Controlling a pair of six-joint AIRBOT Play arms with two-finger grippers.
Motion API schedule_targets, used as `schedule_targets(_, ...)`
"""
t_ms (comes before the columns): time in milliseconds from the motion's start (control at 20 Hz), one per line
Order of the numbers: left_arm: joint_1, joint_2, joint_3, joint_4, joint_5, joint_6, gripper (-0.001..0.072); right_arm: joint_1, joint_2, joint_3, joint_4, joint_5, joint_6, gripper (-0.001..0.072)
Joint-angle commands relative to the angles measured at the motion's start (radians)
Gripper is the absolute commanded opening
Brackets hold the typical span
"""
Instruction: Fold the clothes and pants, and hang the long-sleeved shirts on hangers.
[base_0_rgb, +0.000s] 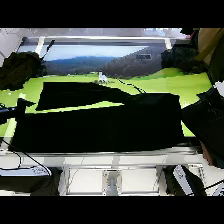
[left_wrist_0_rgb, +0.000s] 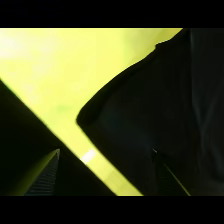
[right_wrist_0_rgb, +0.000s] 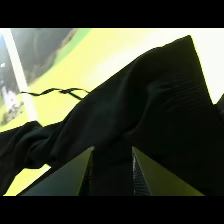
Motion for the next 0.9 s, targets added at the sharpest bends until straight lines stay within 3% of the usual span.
schedule_targets(0,-0.001,-0.036,0.0,-0.168,0.0,0.098,0.0613,0.001,0.0,0.0,0.024,0.024,0.0,0.0271)
schedule_targets(100,-0.011,-0.05,0.0,-0.15,-0.006,0.105,0.0575,0.001,0.0,0.0,0.024,0.036,0.0,0.0271)
schedule_targets(450,0.008,-0.054,0.0,-0.08,-0.047,0.105,0.0576,0.001,-0.001,0.0,0.022,0.051,-0.002,0.0271)
schedule_targets(750,-0.08,-0.078,0.0,-0.096,0.028,0.105,0.057,0.001,-0.001,0.0,0.022,0.062,-0.001,0.0271)
schedule_targets(800,-0.093,-0.078,0.0,-0.107,0.054,0.105,0.0524,0.001,0.0,0.0,0.023,0.066,-0.001,0.027)
schedule_targets(850,-0.099,-0.078,0.001,-0.122,0.075,0.105,0.0414,0.001,-0.001,0.0,0.022,0.069,-0.002,0.027)
